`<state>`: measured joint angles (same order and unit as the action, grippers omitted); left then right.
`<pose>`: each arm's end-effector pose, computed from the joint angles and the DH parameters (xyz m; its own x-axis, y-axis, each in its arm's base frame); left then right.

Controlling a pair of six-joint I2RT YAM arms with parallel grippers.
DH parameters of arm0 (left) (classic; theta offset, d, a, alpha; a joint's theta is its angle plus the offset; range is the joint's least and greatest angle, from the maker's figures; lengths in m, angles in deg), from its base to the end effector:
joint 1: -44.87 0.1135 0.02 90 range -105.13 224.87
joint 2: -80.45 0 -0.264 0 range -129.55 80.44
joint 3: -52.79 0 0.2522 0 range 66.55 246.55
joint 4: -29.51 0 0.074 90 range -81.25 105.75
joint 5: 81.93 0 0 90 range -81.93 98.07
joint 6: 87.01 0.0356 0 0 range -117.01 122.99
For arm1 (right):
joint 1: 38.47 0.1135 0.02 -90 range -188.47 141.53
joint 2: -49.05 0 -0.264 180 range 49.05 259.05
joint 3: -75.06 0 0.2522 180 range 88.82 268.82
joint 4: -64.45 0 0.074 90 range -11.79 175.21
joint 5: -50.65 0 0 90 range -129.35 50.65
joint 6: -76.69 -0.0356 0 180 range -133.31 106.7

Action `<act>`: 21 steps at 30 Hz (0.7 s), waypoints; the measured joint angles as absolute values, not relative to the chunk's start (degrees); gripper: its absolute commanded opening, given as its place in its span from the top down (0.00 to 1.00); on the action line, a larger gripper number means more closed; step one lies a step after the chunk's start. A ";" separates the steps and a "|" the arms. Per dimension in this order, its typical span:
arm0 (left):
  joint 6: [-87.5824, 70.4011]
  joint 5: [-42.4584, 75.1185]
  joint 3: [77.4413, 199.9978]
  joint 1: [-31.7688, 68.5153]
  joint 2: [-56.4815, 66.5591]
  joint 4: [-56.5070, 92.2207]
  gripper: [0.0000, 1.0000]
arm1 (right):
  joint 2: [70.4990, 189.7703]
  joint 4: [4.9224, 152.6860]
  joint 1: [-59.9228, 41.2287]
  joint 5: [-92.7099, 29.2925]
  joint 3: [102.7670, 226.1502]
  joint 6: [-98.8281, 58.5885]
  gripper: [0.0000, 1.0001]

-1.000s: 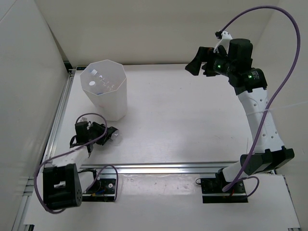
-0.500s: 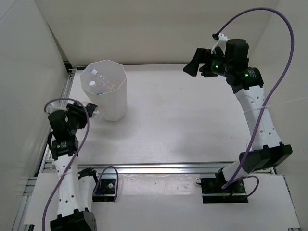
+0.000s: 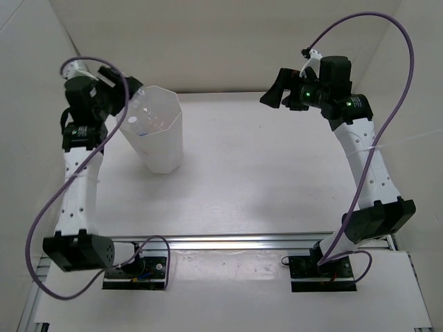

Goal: Put the plastic bottles in the bin

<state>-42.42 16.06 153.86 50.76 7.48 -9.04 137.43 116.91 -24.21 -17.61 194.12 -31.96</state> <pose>0.2717 0.0231 0.4649 -0.1511 -0.7246 -0.6724 -0.1044 0.6881 -0.7180 0.3155 0.0938 0.4664 -0.5205 0.1742 -0.8359 -0.4176 0.8019 0.4272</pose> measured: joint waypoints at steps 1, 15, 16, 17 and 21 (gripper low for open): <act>-41.72 15.80 153.92 49.30 5.40 -9.31 0.00 | 137.67 116.91 -24.21 -17.66 194.36 -32.18 0.00; -38.29 -1.32 133.75 46.83 31.32 -10.03 0.00 | 138.11 117.96 -30.86 -18.38 194.01 -37.01 0.00; -38.09 -3.33 129.47 46.79 36.83 -10.51 0.00 | 138.11 118.06 -31.21 -18.12 193.81 -37.34 0.00; -37.81 -5.14 125.73 46.72 41.79 -10.86 0.00 | 138.11 117.93 -31.51 -17.79 193.31 -37.71 0.00; -36.69 -14.30 114.71 46.61 53.24 -16.45 0.00 | 138.07 118.44 -32.32 -16.85 191.41 -39.61 0.00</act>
<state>-36.69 -14.30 114.71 46.61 53.24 -16.45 138.07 118.44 -32.32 -16.85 191.41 -39.61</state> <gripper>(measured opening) 0.998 0.995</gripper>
